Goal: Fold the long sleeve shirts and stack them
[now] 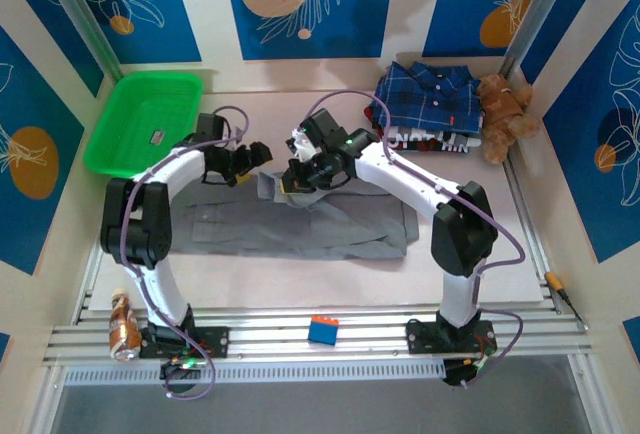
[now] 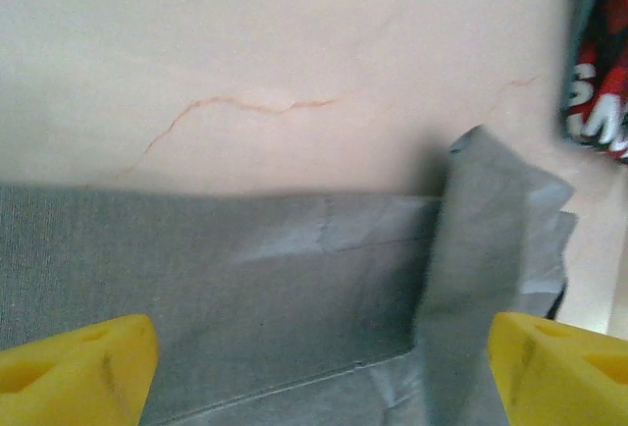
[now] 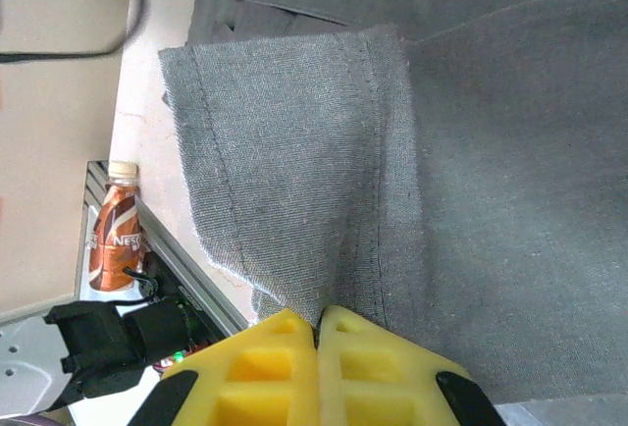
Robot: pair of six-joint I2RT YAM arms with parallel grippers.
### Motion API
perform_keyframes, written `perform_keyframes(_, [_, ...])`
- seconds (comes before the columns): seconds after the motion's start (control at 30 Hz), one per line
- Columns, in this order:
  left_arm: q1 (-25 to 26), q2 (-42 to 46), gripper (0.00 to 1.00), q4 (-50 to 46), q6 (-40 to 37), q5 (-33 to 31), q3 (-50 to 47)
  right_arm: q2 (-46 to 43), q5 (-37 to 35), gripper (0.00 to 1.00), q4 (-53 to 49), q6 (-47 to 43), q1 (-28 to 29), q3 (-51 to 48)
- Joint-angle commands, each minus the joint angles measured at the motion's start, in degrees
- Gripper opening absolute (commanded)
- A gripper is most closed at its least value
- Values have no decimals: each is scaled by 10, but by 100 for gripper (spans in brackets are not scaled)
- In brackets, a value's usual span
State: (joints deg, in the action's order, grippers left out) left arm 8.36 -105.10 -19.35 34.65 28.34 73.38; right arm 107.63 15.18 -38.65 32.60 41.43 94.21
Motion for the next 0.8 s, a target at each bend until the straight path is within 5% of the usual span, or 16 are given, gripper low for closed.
perform_keyframes(0.0, [-14, 44, 88, -44, 3, 13, 26, 23, 27, 0, -1, 19, 13, 33])
perform_keyframes(0.33, [-16, 121, 88, -79, -59, -28, -16, 5, -75, 0, -195, -80, 22, 151])
perform_keyframes(0.53, [-15, 111, 88, -40, -39, -5, -63, -25, -223, 0, -318, -181, 6, 200])
perform_keyframes(0.77, [18, 89, 87, -10, -30, 13, -87, -61, -427, 0, -283, -307, -16, 173])
